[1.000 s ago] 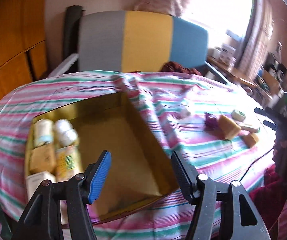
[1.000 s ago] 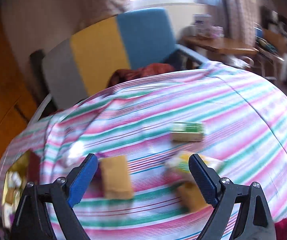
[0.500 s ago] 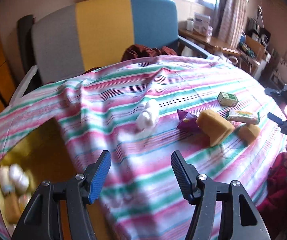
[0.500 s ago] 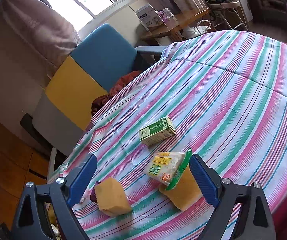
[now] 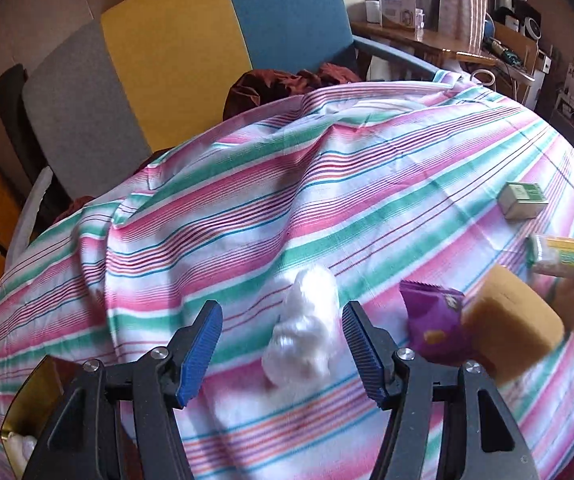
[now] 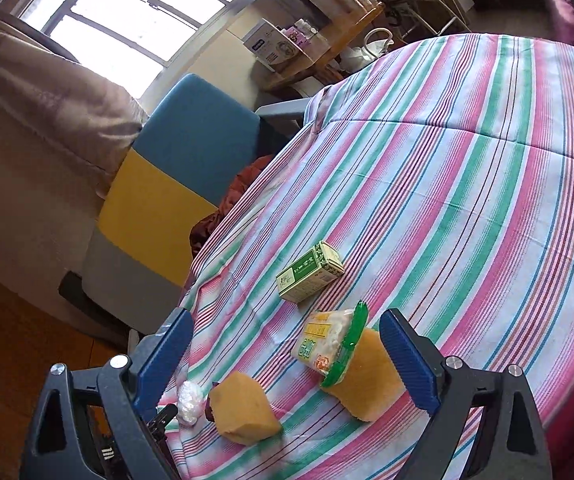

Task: Organize objects
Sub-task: 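Move the left gripper to a second plastic bundle while the right gripper withdraws, then grasp the second plastic-wrapped bundle with the left gripper, then grasp a yellow sponge with the right gripper while the left gripper holds the bundle, then carry the bundle into the tray and release it with the left gripper while the right holds the sponge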

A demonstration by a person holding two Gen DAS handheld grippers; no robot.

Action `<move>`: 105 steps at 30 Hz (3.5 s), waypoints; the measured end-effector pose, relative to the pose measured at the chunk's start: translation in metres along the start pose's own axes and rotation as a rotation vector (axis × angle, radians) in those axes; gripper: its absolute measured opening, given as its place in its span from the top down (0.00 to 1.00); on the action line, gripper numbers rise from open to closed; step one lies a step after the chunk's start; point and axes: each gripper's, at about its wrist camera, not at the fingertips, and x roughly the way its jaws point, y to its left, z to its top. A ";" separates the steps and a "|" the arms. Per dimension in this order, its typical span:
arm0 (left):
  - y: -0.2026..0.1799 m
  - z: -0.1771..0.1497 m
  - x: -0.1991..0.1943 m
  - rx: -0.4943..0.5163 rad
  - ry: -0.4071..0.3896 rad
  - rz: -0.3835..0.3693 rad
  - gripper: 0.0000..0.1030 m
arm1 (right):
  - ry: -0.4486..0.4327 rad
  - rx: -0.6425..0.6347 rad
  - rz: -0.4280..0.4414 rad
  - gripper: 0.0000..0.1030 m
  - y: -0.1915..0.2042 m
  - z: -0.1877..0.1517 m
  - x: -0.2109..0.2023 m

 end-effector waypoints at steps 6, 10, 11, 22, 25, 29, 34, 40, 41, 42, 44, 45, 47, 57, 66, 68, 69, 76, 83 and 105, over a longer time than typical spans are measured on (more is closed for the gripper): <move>-0.002 0.002 0.040 -0.022 0.055 -0.002 0.69 | 0.010 -0.010 -0.005 0.07 0.002 0.000 0.004; 0.006 -0.009 0.032 -0.096 0.030 -0.049 0.71 | 0.029 -0.013 -0.015 0.07 0.002 -0.001 0.008; 0.008 -0.013 0.027 -0.111 0.028 -0.053 0.71 | 0.032 -0.015 -0.017 0.07 0.002 -0.001 0.009; -0.037 -0.102 -0.056 -0.124 -0.010 -0.147 0.71 | 0.043 -0.034 -0.029 0.07 0.001 -0.002 0.010; -0.048 -0.128 -0.070 -0.098 -0.032 -0.151 0.71 | 0.052 -0.046 -0.038 0.07 0.003 -0.003 0.012; -0.057 -0.156 -0.068 -0.077 -0.021 -0.190 0.71 | 0.048 -0.063 -0.043 0.07 0.006 -0.004 0.012; -0.056 -0.163 -0.073 -0.060 -0.069 -0.195 0.71 | 0.030 -0.087 -0.045 0.07 0.010 -0.003 0.010; -0.055 -0.167 -0.069 -0.079 -0.082 -0.218 0.72 | 0.068 -0.293 0.029 0.07 0.050 -0.019 0.015; -0.054 -0.168 -0.069 -0.084 -0.083 -0.224 0.72 | 0.094 -0.342 0.039 0.08 0.059 -0.026 0.019; -0.053 -0.168 -0.069 -0.088 -0.085 -0.230 0.72 | 0.126 -0.390 0.048 0.09 0.068 -0.035 0.024; -0.052 -0.170 -0.069 -0.093 -0.092 -0.239 0.71 | 0.208 -0.481 0.055 0.11 0.082 -0.054 0.036; -0.051 -0.170 -0.069 -0.093 -0.095 -0.241 0.71 | 0.246 -0.522 0.050 0.13 0.088 -0.063 0.042; -0.050 -0.171 -0.069 -0.101 -0.098 -0.249 0.71 | 0.304 -0.581 0.025 0.15 0.096 -0.075 0.053; -0.043 -0.174 -0.067 -0.136 -0.120 -0.287 0.71 | 0.542 -0.668 -0.118 0.20 0.112 -0.093 0.136; -0.044 -0.175 -0.066 -0.141 -0.133 -0.283 0.71 | 0.531 -0.838 -0.140 0.56 0.108 -0.126 0.097; -0.044 -0.175 -0.066 -0.141 -0.132 -0.282 0.71 | 0.524 -0.860 -0.163 0.56 0.099 -0.133 0.091; -0.044 -0.175 -0.067 -0.140 -0.131 -0.281 0.71 | 0.529 -0.867 -0.174 0.56 0.093 -0.137 0.092; -0.047 -0.175 -0.069 -0.123 -0.119 -0.260 0.71 | 0.493 -0.991 -0.206 0.56 0.099 -0.154 0.094; -0.043 -0.174 -0.095 -0.137 -0.110 -0.248 0.71 | 0.516 -0.986 -0.209 0.56 0.095 -0.156 0.099; 0.072 -0.195 -0.197 -0.319 -0.277 0.012 0.71 | 0.496 -1.102 -0.257 0.53 0.095 -0.172 0.099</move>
